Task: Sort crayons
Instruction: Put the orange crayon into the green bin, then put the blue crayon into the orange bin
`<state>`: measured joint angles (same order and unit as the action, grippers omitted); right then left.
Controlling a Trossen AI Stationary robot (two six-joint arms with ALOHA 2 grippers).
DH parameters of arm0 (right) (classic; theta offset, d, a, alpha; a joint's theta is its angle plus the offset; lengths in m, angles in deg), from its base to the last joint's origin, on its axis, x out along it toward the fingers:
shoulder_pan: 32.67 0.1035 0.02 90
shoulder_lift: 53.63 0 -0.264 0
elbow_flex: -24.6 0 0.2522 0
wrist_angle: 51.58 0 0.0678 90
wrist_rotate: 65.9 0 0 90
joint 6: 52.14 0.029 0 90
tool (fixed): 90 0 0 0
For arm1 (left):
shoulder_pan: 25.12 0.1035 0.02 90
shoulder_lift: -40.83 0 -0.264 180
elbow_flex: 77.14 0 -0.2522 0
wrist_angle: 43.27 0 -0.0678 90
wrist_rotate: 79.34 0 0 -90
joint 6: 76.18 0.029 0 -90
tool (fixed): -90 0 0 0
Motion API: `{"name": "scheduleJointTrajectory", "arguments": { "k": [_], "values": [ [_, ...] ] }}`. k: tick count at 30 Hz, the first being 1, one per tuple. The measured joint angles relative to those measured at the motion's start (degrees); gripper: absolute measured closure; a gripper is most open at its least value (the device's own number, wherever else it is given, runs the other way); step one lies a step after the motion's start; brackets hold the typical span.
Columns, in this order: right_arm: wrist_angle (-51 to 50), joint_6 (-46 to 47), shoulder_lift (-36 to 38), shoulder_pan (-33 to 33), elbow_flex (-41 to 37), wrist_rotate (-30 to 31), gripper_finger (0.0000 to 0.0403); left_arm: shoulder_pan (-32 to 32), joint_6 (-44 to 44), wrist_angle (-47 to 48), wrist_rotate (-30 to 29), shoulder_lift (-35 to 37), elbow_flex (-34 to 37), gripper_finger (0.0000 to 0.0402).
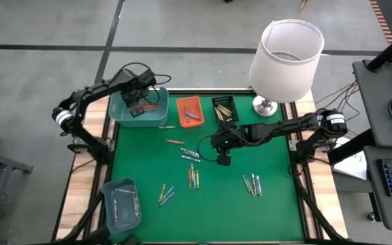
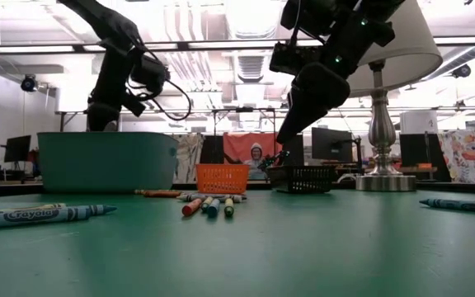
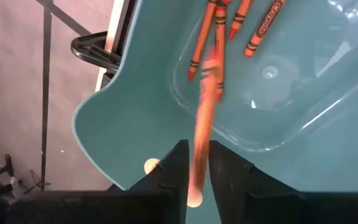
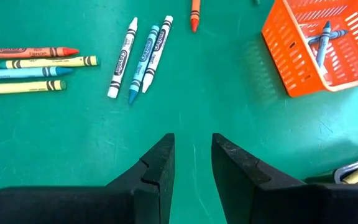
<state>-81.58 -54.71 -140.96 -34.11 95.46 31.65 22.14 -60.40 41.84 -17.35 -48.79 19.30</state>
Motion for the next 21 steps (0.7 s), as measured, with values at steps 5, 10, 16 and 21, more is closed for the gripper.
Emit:
{"name": "scheduleJointTrajectory", "arguments": {
  "k": [5, 10, 16, 21],
  "values": [
    [0.3, 0.1, 0.0, 0.0, 0.0, 0.0, 0.0310, 0.0, -1.1, -0.2, 0.0, 0.5, -0.7, 0.0341],
    [0.3, 3.7, 0.0, 0.0, 0.0, 0.0, 0.0310, -0.7, -6.2, -2.7, 0.5, 3.0, -0.9, 0.0339],
    [-0.2, 9.8, 0.0, 0.0, 0.0, -0.1, 0.0310, -3.6, -7.9, -13.6, 13.7, 10.1, 2.1, 0.0339],
    [-2.8, 16.6, 0.1, 0.0, 0.0, -0.2, 0.0310, -7.9, -7.7, -24.7, 19.5, 17.7, 6.8, 0.0339]
  ]
}}
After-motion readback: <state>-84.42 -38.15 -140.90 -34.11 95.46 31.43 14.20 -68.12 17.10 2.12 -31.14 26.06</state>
